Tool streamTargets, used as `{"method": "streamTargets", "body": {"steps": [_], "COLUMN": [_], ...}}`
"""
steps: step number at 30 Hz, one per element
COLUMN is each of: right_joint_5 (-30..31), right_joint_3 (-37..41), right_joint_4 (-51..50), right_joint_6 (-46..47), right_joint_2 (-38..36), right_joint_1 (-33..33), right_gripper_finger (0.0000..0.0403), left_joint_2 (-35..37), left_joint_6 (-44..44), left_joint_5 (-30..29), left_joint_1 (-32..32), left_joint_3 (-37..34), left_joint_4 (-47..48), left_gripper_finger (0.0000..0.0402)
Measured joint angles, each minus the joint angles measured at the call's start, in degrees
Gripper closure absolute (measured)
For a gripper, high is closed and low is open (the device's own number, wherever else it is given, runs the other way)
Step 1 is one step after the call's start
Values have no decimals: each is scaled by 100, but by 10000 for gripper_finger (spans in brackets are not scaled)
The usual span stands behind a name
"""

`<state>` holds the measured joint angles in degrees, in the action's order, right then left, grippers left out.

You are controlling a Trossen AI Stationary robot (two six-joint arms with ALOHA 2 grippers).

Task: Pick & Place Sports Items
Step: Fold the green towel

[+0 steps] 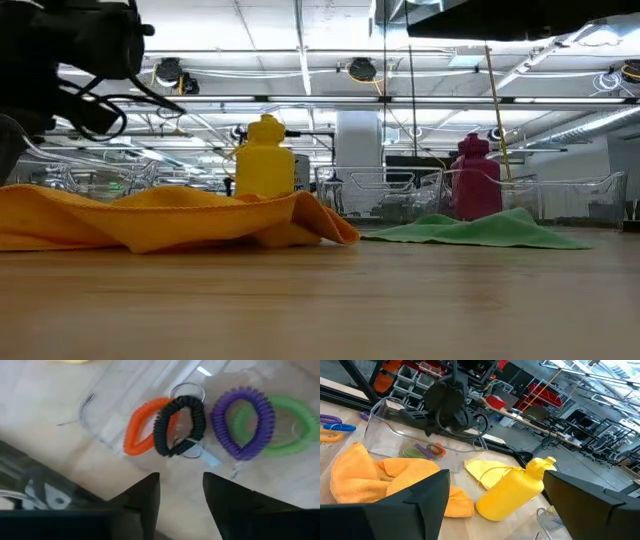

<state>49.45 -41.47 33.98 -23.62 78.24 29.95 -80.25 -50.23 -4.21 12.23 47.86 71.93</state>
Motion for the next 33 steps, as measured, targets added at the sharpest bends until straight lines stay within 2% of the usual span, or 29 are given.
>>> {"method": "streamTargets", "body": {"steps": [9, 15, 22, 26, 29, 33], "right_joint_5": [0, -2, -4, -7, -22, -24], "right_joint_3": [-1, -2, -2, -2, -2, -2], "right_joint_4": [0, 0, -33, -85, -173, -307], "right_joint_6": [0, 0, 0, 0, 25, 161], "right_joint_2": [0, 0, 0, 0, 0, 0], "right_joint_1": [0, 0, 0, 0, 0, 0], "right_gripper_finger": [161, 161, 161, 161, 161, 161], "left_joint_2": [498, 1286, 2278, 2663, 2717, 2505], "left_joint_6": [352, 620, 2198, 3154, 3830, 4580], "left_joint_5": [-445, -1106, -1275, -1916, -2310, -2363], "left_joint_1": [33, 33, 157, 393, 592, 812], "left_joint_3": [0, 2, 2, 2, 2, -155], "left_joint_4": [93, -486, -2245, -3409, -4371, -5956], "left_gripper_finger": [266, 263, 263, 263, 263, 263]}}
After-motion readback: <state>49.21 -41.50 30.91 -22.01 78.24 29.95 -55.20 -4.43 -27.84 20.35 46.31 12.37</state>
